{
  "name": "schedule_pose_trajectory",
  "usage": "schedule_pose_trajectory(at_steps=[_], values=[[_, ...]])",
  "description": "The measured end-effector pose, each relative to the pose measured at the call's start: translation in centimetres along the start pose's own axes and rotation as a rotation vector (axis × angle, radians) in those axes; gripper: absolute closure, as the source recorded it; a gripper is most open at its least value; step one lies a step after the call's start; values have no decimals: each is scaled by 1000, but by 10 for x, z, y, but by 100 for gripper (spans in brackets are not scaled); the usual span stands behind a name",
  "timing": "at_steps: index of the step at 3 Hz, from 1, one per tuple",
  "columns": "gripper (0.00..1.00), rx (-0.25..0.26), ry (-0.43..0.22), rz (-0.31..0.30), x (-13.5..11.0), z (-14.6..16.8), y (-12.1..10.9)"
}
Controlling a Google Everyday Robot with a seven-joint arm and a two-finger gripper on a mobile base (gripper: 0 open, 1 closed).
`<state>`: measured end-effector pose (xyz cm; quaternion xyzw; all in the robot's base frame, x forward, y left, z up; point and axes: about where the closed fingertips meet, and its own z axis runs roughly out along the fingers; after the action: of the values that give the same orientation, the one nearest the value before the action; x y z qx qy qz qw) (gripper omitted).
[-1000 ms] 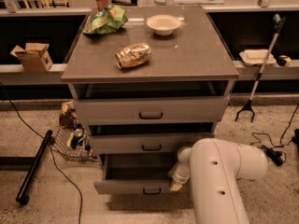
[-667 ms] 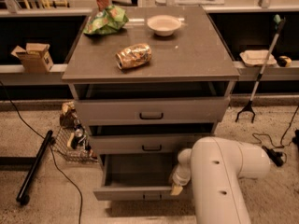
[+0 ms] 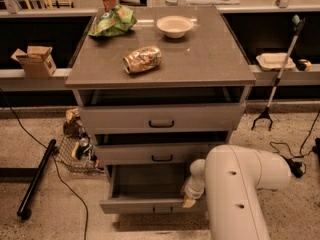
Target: Open bottom drawer
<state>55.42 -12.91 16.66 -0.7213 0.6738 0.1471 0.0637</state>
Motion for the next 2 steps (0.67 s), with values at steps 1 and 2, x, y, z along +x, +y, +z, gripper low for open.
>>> schedule_pose_trajectory(at_steps=[1,2], values=[[100,8,-11,14,0,0,9],[100,18,-29,38,1,0,22]])
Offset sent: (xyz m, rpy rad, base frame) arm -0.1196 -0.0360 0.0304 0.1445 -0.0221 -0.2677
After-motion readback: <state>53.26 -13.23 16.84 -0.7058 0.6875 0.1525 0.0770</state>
